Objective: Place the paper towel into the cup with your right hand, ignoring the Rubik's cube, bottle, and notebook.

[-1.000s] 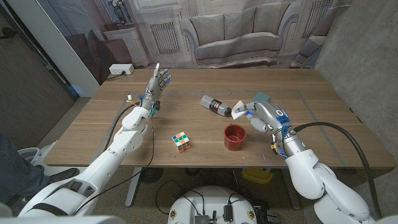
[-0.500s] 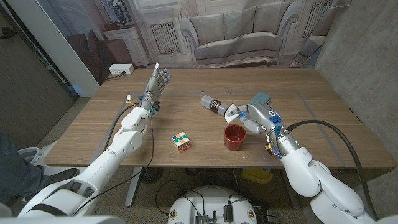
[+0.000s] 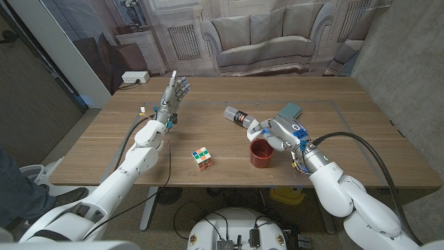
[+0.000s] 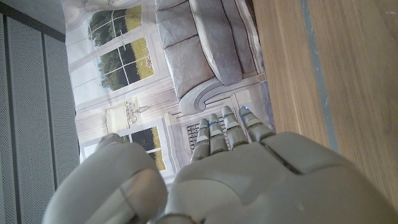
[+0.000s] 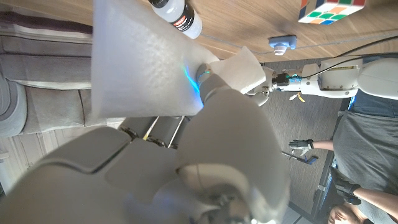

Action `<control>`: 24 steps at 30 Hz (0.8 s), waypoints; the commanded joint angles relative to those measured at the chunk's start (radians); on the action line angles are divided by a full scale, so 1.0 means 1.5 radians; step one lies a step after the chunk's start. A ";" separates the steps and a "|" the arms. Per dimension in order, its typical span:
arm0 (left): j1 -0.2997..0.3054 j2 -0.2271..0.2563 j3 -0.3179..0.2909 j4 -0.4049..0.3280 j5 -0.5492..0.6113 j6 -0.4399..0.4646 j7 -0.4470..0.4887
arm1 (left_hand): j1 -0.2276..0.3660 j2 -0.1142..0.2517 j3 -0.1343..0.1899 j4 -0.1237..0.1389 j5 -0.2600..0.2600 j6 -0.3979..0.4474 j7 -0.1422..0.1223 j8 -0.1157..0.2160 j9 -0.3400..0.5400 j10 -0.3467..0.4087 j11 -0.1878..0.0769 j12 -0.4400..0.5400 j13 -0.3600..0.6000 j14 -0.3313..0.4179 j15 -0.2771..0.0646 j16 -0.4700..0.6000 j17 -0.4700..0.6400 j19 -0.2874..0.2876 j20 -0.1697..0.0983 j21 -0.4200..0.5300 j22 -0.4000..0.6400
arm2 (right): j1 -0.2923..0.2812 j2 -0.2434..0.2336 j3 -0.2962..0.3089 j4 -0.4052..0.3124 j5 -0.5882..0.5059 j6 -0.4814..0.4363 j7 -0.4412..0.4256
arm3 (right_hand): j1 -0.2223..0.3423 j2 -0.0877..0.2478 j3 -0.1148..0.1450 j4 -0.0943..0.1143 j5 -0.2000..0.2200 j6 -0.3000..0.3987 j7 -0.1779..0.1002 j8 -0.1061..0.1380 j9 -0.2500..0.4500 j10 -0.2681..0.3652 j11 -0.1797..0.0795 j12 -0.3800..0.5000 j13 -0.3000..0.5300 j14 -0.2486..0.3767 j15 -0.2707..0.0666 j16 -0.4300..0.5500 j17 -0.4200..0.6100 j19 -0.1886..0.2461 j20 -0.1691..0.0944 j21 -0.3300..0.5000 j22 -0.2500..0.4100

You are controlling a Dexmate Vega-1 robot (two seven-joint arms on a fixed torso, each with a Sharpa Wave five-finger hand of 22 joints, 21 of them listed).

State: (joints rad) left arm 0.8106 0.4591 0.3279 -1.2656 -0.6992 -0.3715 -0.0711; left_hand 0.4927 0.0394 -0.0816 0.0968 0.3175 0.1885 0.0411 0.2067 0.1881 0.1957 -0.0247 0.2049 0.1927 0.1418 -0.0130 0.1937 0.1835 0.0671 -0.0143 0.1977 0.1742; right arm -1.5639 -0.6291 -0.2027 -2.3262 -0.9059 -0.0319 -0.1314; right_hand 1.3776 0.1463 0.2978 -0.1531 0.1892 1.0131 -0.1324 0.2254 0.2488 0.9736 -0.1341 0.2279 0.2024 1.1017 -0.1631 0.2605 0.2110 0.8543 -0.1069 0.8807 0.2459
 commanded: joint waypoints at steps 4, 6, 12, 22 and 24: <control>0.018 0.009 -0.005 -0.026 0.001 0.003 0.016 | 0.003 0.005 -0.003 0.002 -0.002 0.003 -0.002 0.002 0.004 0.004 -0.001 0.001 0.002 0.004 0.000 -0.001 0.001 0.005 -0.001 0.002 0.003 | 0.012 -0.008 -0.018 0.015 -0.006 -0.028 0.033 | -0.008 0.001 0.001 0.006 0.006 0.007 -0.002 -0.001 0.001 0.004 -0.002 0.004 0.003 0.033 -0.051 -0.003 0.003 -0.004 -0.075 0.006 -0.002; 0.020 0.009 -0.005 -0.028 0.001 0.003 0.017 | 0.003 0.005 -0.003 0.002 -0.002 0.004 -0.002 0.002 0.004 0.005 -0.001 0.001 0.002 0.004 0.000 -0.001 0.001 0.005 -0.001 0.002 0.003 | 0.014 -0.010 -0.020 0.017 -0.004 -0.031 0.038 | -0.009 0.001 0.000 0.006 0.007 0.008 -0.002 -0.001 0.000 0.004 -0.002 0.004 0.003 0.034 -0.051 -0.003 0.003 -0.005 -0.074 0.007 -0.002; 0.023 0.010 -0.004 -0.034 0.003 0.003 0.021 | 0.003 0.005 -0.004 0.002 -0.002 0.004 -0.003 0.002 0.004 0.005 -0.001 0.001 0.002 0.004 0.000 -0.001 0.001 0.005 -0.001 0.002 0.003 | 0.018 -0.016 -0.023 0.023 0.001 -0.040 0.046 | -0.011 0.001 0.000 0.007 0.007 0.008 -0.002 -0.002 0.000 0.007 -0.002 0.004 0.003 0.035 -0.051 -0.003 0.003 -0.006 -0.074 0.008 -0.004; 0.029 0.009 -0.005 -0.039 0.003 -0.001 0.026 | 0.004 0.006 -0.005 0.002 -0.003 0.005 -0.002 0.002 0.004 0.004 -0.001 0.000 0.002 0.004 0.000 -0.001 0.001 0.005 -0.001 0.002 0.003 | 0.020 -0.018 -0.033 0.028 -0.001 -0.061 0.052 | -0.013 0.001 0.000 0.007 0.008 0.009 -0.002 -0.003 0.000 0.008 -0.002 0.004 0.003 0.036 -0.050 -0.004 0.003 -0.006 -0.075 0.011 -0.006; 0.030 0.010 -0.005 -0.041 0.004 -0.001 0.028 | 0.004 0.006 -0.005 0.002 -0.003 0.005 -0.002 0.002 0.004 0.004 -0.001 0.000 0.002 0.004 0.000 -0.001 0.001 0.006 -0.001 0.002 0.003 | 0.021 -0.019 -0.035 0.028 0.000 -0.065 0.054 | -0.013 0.001 0.000 0.007 0.008 0.010 -0.001 -0.002 0.000 0.009 -0.003 0.004 0.003 0.036 -0.050 -0.004 0.003 -0.007 -0.075 0.011 -0.007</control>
State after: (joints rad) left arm 0.8455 0.4716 0.3221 -1.3145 -0.6977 -0.3704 -0.0394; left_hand 0.4968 0.0435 -0.0846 0.0997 0.3175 0.1884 0.0410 0.2067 0.1881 0.1957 -0.0247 0.2049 0.1927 0.1417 -0.0130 0.1937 0.1835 0.0671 -0.0143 0.1977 0.1742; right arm -1.5386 -0.6506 -0.2398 -2.2923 -0.9073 -0.0991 -0.0655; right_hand 1.3594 0.1463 0.2968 -0.1460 0.1972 1.0166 -0.1359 0.2201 0.2461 0.9770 -0.1377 0.2279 0.2023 1.1035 -0.1613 0.2525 0.2118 0.8467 -0.1067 0.8919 0.2368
